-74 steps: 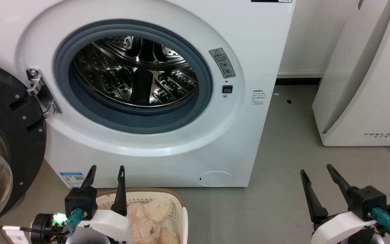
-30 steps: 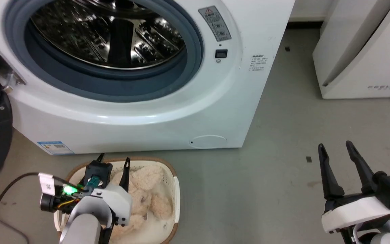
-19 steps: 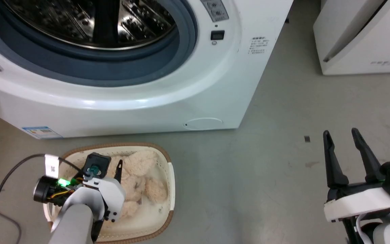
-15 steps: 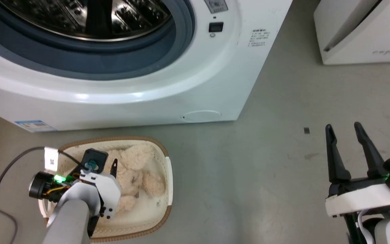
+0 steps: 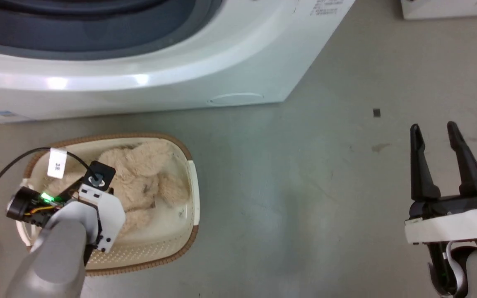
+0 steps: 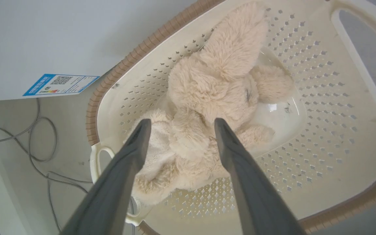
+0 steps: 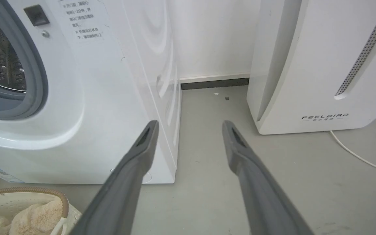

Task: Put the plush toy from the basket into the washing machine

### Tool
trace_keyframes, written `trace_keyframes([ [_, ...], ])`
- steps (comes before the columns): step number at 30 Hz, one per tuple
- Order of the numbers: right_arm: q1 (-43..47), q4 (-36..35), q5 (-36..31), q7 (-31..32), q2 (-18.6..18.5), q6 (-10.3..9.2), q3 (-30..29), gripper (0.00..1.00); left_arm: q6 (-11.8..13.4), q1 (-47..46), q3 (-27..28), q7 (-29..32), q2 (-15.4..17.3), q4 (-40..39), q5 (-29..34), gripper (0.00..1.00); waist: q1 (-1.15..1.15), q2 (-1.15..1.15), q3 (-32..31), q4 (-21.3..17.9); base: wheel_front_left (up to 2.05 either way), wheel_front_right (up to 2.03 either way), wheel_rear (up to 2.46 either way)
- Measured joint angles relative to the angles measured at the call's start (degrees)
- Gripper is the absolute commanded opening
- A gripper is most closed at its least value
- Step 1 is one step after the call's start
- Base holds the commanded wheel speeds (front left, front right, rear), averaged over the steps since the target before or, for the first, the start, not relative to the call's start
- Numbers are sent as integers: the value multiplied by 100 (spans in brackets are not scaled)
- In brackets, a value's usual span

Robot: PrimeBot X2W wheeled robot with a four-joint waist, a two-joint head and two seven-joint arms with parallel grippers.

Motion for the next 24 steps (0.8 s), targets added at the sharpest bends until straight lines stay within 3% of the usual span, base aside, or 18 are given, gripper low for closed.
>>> trace_keyframes([
  [10,-280,-100,144,-118,0,0,-26,100,-121,-502,-313,109,370,582,87,100,0,0,761,-119,0,0,0],
  [24,-515,-236,242,-294,0,0,-146,100,-14,-1180,-687,24,433,1395,127,100,0,0,1659,-243,0,0,0],
])
